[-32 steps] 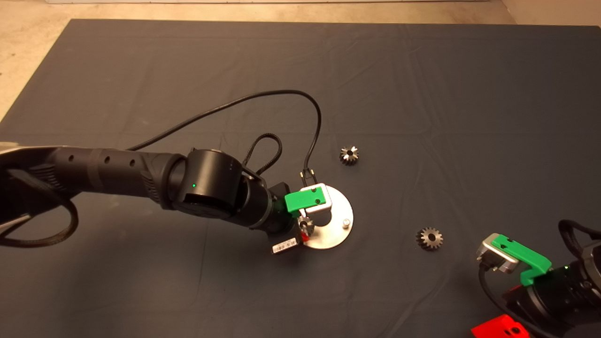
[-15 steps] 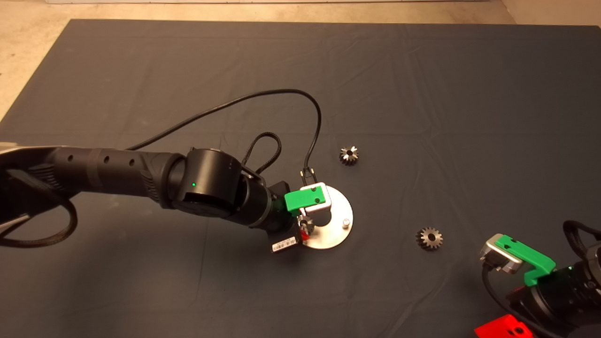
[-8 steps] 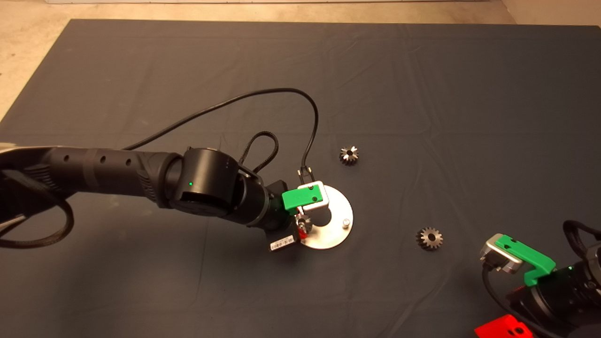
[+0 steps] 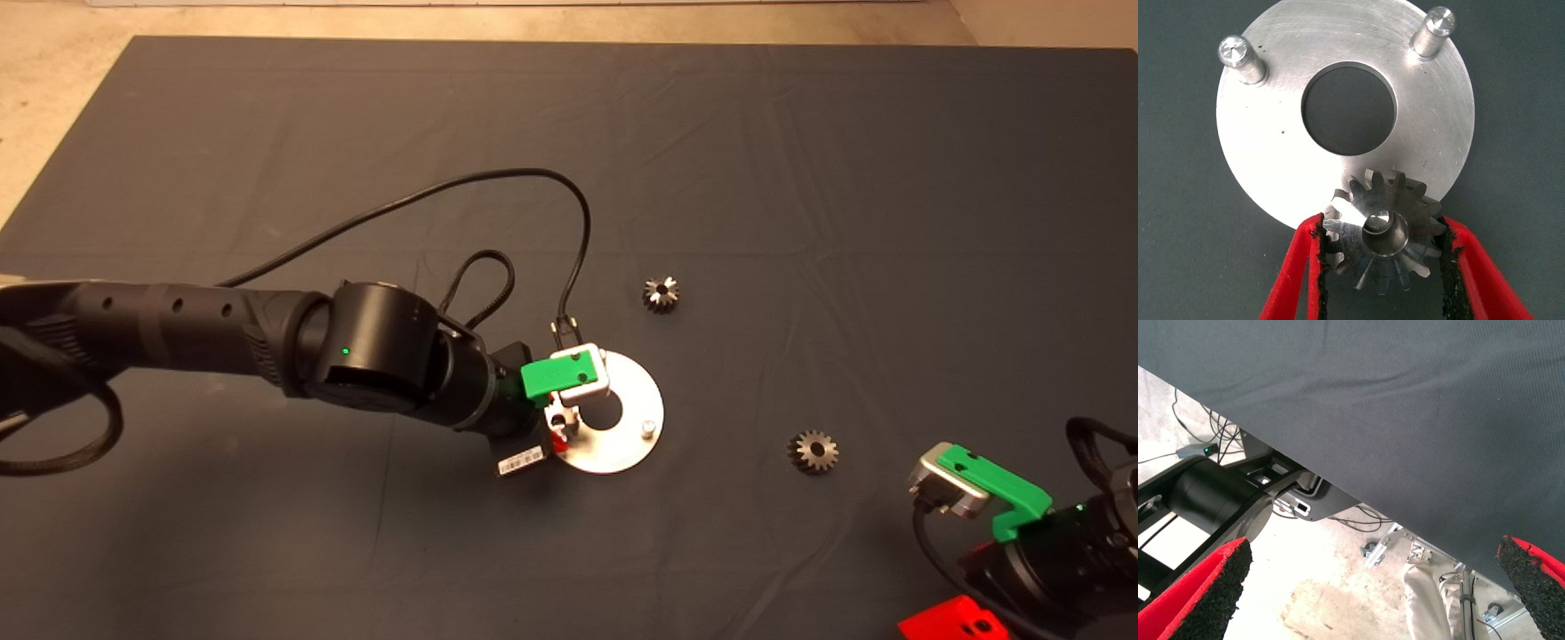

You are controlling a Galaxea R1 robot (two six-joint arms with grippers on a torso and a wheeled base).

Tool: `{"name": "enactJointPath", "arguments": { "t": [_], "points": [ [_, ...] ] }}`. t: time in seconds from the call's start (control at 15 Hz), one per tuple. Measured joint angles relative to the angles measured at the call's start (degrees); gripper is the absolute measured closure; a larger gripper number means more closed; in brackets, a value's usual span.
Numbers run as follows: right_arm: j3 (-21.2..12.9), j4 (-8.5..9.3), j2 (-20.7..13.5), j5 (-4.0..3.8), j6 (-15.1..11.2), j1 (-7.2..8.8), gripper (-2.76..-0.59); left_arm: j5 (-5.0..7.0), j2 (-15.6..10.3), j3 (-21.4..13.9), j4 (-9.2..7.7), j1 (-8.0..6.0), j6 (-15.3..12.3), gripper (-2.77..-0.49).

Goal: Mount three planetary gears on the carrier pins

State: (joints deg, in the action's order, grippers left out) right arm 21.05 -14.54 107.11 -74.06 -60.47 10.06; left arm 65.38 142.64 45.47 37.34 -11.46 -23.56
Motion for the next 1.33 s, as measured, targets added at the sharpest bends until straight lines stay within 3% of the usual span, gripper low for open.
{"name": "enactJointPath", "arguments": {
  "t": [0.53, 1.33],
  "points": [
    [0.00, 0.00, 0.00, 0.05, 0.02, 0.00, -2.75, 0.66, 0.06, -0.20, 0.04, 0.00, -0.09, -0.83],
    [0.00, 0.09, 0.00, 0.05, 0.05, 0.00, -2.75, 0.63, 0.05, -0.24, 0.00, 0.00, -0.13, -1.29]
  ]
}}
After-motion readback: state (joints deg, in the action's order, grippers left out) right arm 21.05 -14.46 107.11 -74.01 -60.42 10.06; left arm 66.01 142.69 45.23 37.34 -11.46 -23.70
